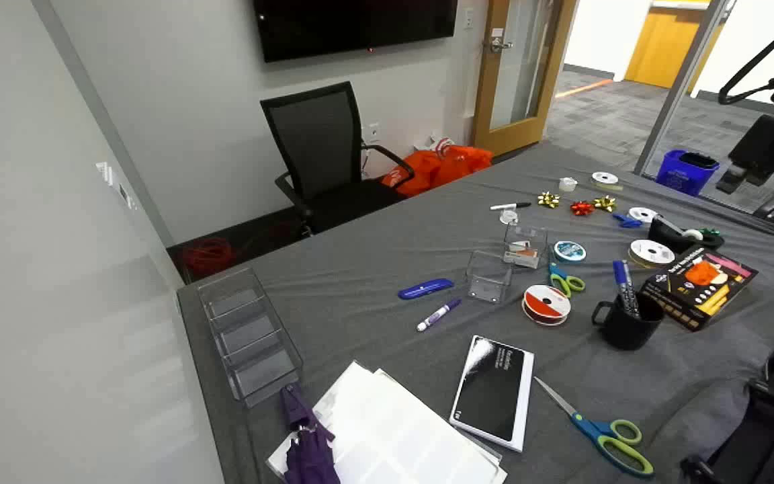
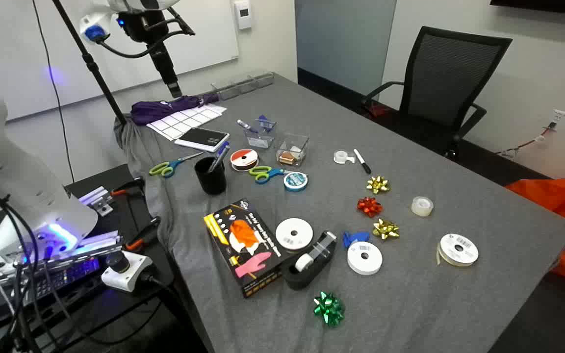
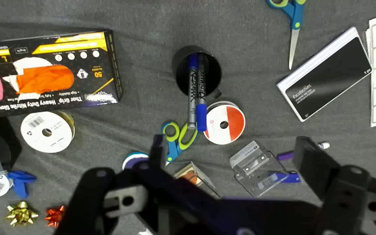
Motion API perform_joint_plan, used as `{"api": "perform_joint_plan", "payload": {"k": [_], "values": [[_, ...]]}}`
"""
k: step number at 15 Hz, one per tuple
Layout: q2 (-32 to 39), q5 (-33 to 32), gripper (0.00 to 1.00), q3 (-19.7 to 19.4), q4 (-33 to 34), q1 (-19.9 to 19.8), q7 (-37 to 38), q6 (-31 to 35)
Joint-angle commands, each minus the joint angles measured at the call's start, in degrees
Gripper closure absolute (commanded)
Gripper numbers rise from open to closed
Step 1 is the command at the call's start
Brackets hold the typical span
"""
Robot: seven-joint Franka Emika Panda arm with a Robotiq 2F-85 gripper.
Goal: Pour the contents in the clear container on the right onto the table.
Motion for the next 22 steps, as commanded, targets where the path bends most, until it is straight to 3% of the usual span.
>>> {"api": "perform_joint_plan", "payload": {"k": [1,9,17,22], "values": [[0.15,0.67,0.00,1.00,0.12,-1.15,-0.57,-0.16],[0.15,0.67,0.00,1.00,0.12,-1.15,-0.56,-0.16],[15.96,3.37,0.00,4.40,6.30,-4.53,22.49,6.54],[27.41,9.90,0.00,3.52,11.86,-4.71,33.04,13.34]]}}
